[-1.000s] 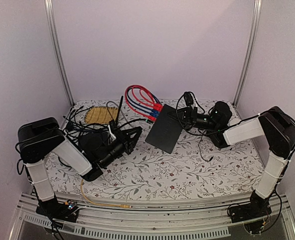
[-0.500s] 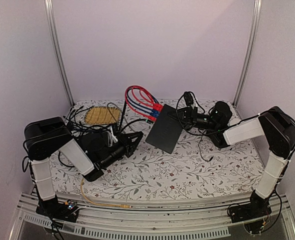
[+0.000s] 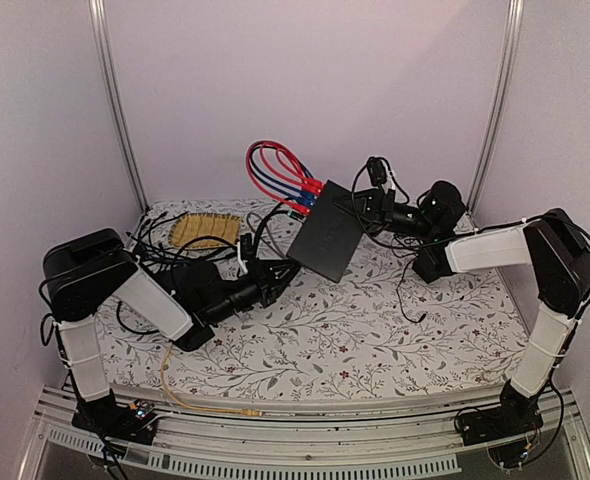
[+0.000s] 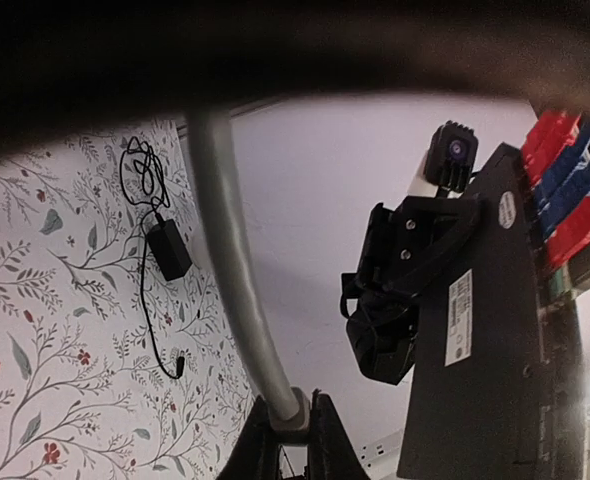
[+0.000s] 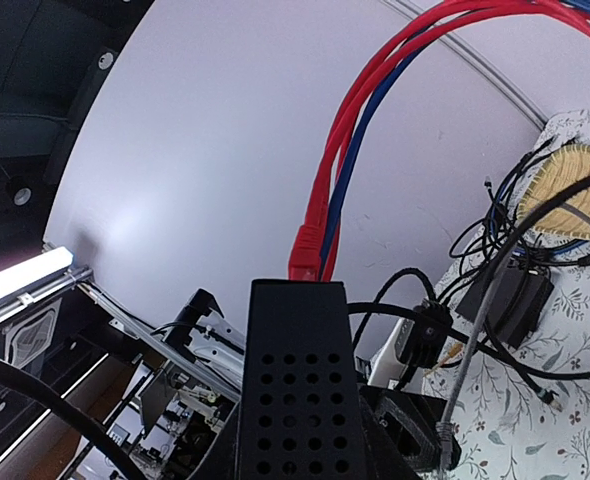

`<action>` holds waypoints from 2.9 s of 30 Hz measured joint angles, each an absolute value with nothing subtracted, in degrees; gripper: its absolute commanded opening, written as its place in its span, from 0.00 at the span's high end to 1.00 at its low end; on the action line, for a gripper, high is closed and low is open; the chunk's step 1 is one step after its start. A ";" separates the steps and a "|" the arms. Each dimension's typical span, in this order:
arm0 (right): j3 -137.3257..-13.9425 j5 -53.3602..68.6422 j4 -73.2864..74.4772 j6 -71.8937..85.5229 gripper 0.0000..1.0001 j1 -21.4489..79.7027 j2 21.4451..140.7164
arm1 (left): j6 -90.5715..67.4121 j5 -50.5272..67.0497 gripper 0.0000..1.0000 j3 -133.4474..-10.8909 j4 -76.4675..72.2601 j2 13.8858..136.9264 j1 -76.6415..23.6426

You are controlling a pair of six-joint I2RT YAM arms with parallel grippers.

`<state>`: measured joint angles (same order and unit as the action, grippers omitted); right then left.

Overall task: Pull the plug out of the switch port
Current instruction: Place the connector at the corner of the board.

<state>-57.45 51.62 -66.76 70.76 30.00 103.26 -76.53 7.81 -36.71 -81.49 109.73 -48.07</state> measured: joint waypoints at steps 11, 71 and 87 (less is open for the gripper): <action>-67.13 52.90 -64.03 70.26 0.99 29.39 105.49 | -75.37 19.16 1.00 -41.76 -70.89 110.06 -47.51; -79.46 50.87 -59.92 69.54 0.99 24.29 114.87 | -55.24 56.97 1.00 -43.62 -49.50 103.39 -48.77; -81.52 48.45 -59.96 70.96 0.99 23.53 115.20 | -32.80 46.59 1.00 -55.31 -18.68 102.54 -52.80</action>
<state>-81.52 48.45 -59.96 70.96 23.53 115.20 -32.80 46.59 -55.31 -18.68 102.54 -52.80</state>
